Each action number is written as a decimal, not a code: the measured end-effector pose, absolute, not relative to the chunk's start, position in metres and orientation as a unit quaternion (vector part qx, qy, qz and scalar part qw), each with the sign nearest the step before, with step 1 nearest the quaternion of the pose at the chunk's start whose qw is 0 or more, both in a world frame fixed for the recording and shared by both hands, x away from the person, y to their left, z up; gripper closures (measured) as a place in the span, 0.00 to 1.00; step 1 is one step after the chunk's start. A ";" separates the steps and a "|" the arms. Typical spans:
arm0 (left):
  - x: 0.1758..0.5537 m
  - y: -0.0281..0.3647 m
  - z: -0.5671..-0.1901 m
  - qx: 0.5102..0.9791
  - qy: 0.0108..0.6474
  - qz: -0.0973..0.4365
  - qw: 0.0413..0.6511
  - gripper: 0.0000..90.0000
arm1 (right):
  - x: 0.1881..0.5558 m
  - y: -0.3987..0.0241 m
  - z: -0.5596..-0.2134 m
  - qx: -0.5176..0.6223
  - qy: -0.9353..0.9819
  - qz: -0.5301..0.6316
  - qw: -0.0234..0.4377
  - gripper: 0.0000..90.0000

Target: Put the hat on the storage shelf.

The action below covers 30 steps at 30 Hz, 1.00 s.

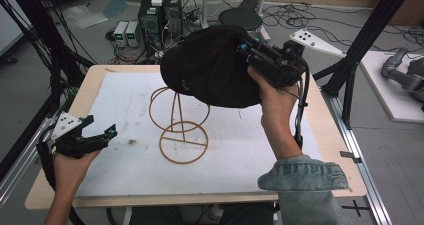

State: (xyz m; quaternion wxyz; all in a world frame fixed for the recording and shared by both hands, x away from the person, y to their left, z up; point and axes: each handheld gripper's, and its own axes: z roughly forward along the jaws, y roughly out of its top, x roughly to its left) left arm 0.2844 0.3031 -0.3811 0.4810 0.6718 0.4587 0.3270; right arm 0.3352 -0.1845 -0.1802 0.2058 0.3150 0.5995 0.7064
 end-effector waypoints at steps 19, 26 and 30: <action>0.284 0.306 -0.380 0.671 0.460 0.328 0.481 0.18 | 0.347 -0.140 -0.213 0.314 0.648 0.677 0.152 0.79; 0.283 0.307 -0.381 0.668 0.461 0.329 0.482 0.18 | 0.350 -0.123 -0.226 0.310 0.671 0.658 0.140 0.79; 0.283 0.307 -0.380 0.669 0.461 0.329 0.482 0.18 | 0.351 -0.115 -0.234 0.310 0.681 0.650 0.136 0.78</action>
